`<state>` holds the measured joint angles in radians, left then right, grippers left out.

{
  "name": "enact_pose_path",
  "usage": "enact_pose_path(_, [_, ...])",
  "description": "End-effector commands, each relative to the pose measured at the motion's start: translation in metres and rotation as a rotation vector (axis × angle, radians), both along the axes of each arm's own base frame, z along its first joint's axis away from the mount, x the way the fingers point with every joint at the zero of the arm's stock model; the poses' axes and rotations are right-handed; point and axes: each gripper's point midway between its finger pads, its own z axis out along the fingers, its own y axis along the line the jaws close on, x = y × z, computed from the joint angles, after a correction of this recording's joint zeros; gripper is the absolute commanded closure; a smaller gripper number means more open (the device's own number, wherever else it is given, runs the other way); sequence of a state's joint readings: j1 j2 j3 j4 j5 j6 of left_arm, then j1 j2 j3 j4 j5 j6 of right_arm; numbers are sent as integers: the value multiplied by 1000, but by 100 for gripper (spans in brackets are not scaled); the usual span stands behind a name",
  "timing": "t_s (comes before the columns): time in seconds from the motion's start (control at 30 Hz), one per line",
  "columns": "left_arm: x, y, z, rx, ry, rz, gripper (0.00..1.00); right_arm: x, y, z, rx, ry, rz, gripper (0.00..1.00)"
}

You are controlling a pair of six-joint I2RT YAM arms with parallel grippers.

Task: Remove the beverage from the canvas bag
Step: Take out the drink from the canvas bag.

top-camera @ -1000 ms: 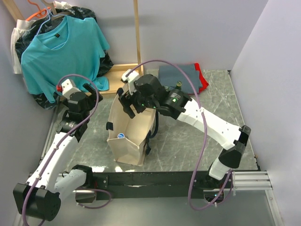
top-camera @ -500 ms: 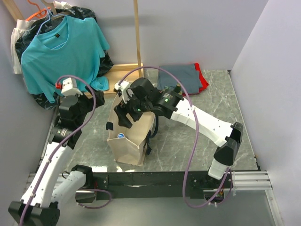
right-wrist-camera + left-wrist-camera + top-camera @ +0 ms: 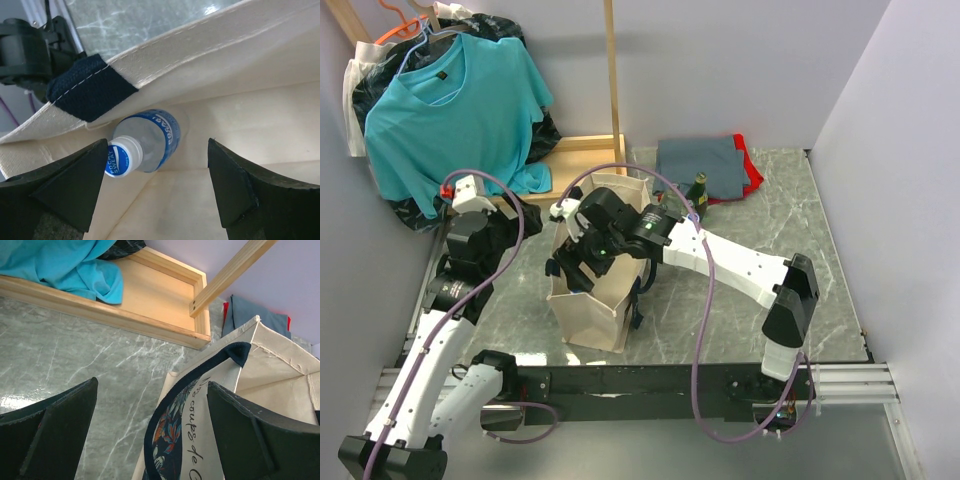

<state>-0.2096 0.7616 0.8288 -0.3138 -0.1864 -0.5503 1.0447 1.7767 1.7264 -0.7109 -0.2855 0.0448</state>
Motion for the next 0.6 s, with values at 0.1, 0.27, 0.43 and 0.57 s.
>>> enact_pose_path(0.1, [3,5,4,10,-19,24,4,3,13,-1,33,-1,9,14])
enact_pose_path(0.27, [3,7,4,13,-37,33,4,5,12,1,24,-15,-2,14])
enact_pose_path(0.43, [4,7,2,21,-18,32,4,3,11,6,38,-20,-3,14])
enact_pose_path(0.57, [2,7,4,9,-28,34,4,-1,10,11,44,-27,8,14])
